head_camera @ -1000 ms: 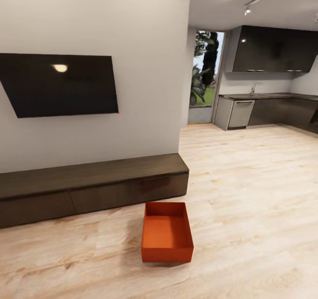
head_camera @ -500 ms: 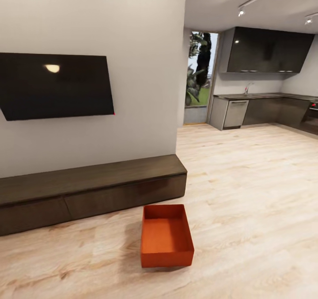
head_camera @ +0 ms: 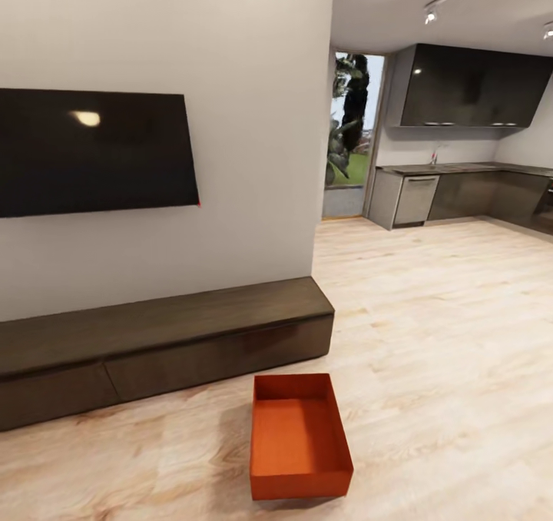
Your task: Move the two storage containers from the living room to the garage. In the garage, place one container on the floor and stack the other container on top of it (either order is fine).
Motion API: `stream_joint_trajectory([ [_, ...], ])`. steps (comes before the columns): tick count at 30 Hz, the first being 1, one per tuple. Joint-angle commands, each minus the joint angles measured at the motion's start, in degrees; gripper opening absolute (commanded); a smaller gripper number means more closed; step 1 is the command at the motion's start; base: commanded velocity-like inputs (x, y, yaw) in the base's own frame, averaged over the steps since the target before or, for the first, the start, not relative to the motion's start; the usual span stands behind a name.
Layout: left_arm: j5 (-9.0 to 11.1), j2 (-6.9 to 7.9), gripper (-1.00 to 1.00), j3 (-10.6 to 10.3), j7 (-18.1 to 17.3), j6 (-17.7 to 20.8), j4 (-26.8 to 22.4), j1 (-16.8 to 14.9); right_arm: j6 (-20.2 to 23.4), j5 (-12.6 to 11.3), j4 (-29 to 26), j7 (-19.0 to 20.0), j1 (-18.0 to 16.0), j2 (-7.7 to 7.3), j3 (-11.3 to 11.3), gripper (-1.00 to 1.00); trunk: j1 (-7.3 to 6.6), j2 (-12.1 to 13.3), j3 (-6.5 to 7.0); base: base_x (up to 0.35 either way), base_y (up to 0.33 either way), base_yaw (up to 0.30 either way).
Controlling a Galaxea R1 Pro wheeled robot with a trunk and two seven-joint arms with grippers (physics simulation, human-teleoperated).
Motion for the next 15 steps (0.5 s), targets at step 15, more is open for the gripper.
stream_joint_trajectory([
  [15, 0.66, 0.01, 1.0, -0.44, -0.18, -0.26, 0.07, -0.05, -0.02, -0.02, 0.03, 0.1, -0.02, 0.01, 0.16, 1.0, 0.03, -0.02, -0.06, 0.333, 0.053, -0.126],
])
